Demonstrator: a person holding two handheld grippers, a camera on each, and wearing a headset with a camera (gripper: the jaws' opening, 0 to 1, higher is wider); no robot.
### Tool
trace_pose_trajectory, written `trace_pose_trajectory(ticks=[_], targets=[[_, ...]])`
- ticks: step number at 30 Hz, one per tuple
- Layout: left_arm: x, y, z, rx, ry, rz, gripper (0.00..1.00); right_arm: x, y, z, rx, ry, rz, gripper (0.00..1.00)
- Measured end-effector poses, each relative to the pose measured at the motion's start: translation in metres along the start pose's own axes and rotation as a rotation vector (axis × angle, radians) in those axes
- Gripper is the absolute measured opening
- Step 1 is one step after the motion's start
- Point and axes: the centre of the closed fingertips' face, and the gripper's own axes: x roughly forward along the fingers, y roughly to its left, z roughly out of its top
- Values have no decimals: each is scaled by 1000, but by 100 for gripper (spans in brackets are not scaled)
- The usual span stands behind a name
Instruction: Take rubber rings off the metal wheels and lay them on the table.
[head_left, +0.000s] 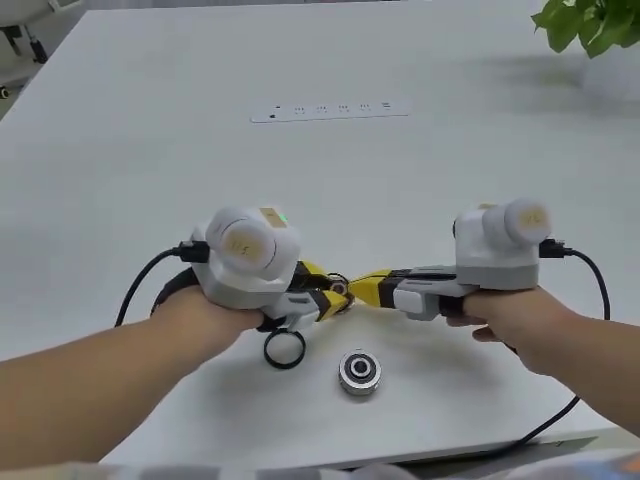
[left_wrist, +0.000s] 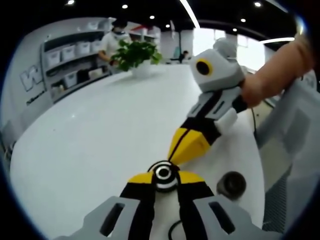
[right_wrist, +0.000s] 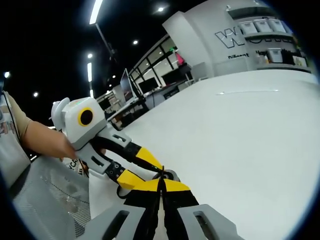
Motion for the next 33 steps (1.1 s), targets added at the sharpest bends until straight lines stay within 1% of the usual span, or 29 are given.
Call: trace_pose_trajectory(ticks=[5,9,12,18,19,26,28,33], targets=[[-8,-1,3,-4,-16,-6,19,-1,1,2,-1,-4,3,0],[-16,-5,6,1,-31,-23,22,-2,2,4,18,-12,4,0],[-22,-5,8,3,-40,-27,24,-2,3,5,14,-10,9,0],[-40,-6,11,1,-58,-33,29,-1,4,7,8,-6,22,0],[-42,-5,10,1,-61,-34,30,-1,4,7,9,-7,23,0],[-57,-7,8,-5,-77,-44,34,0,12,13,14,-15,44,0],[-64,-8,8,-9,-85,-44,36,0,14,14,16,-17,49,0],[-81,-8,9,-27,-105,-36,40,1,26,18,13,-20,73,0]])
